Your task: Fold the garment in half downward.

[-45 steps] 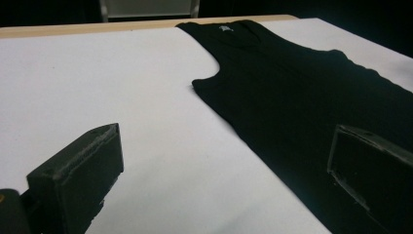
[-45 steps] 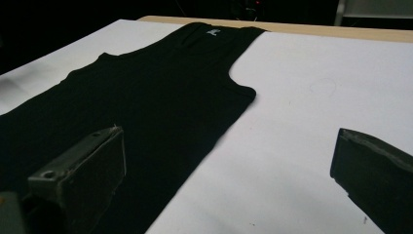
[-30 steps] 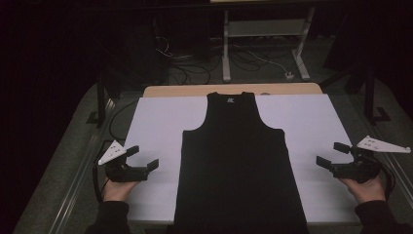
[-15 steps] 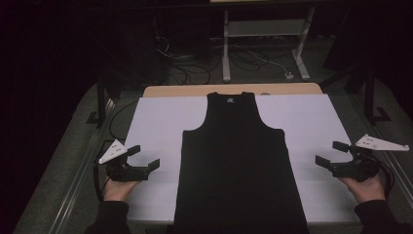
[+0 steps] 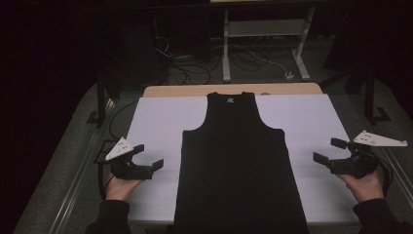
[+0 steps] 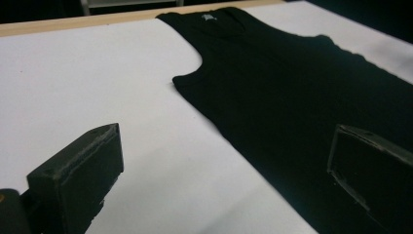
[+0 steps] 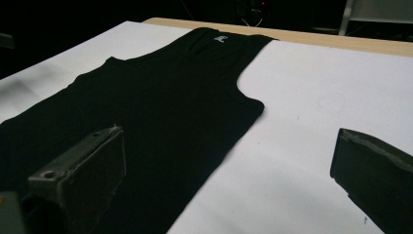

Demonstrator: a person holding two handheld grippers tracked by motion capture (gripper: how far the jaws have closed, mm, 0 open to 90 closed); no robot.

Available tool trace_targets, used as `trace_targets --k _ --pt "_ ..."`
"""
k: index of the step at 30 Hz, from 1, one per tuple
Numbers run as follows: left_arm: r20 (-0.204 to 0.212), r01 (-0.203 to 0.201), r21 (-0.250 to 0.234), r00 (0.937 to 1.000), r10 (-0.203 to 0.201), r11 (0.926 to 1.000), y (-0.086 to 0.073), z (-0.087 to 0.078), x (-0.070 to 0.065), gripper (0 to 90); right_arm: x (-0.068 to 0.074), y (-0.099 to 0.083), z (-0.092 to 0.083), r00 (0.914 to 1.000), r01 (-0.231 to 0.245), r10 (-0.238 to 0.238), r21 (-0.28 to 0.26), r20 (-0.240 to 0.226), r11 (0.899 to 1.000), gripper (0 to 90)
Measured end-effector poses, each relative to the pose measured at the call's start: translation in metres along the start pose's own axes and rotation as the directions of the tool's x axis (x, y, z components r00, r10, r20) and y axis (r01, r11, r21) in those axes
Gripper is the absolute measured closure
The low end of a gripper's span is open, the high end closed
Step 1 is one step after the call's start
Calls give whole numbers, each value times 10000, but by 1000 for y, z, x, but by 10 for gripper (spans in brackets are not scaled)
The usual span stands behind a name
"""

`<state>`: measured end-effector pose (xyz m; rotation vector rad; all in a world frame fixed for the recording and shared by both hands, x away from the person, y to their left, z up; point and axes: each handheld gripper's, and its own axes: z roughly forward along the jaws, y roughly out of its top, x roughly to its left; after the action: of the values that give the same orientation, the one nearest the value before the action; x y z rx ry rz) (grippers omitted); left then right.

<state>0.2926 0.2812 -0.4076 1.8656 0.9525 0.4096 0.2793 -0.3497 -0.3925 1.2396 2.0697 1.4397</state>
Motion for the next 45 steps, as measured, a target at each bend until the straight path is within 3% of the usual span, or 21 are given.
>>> trace_targets --k 5,25,45 --pt "20 -203 318 9998 202 9993 3 4 -2 0 3 6 4 9999 106 -105 187 -48 9998 0" --pt "211 -575 636 9982 563 9963 28 13 4 0 5 34 18 9975 636 -614 672 -349 9957 0" --pt "381 -598 801 9977 569 9950 55 23 16 0 -3 60 33 9956 816 -766 989 -530 9918 0"
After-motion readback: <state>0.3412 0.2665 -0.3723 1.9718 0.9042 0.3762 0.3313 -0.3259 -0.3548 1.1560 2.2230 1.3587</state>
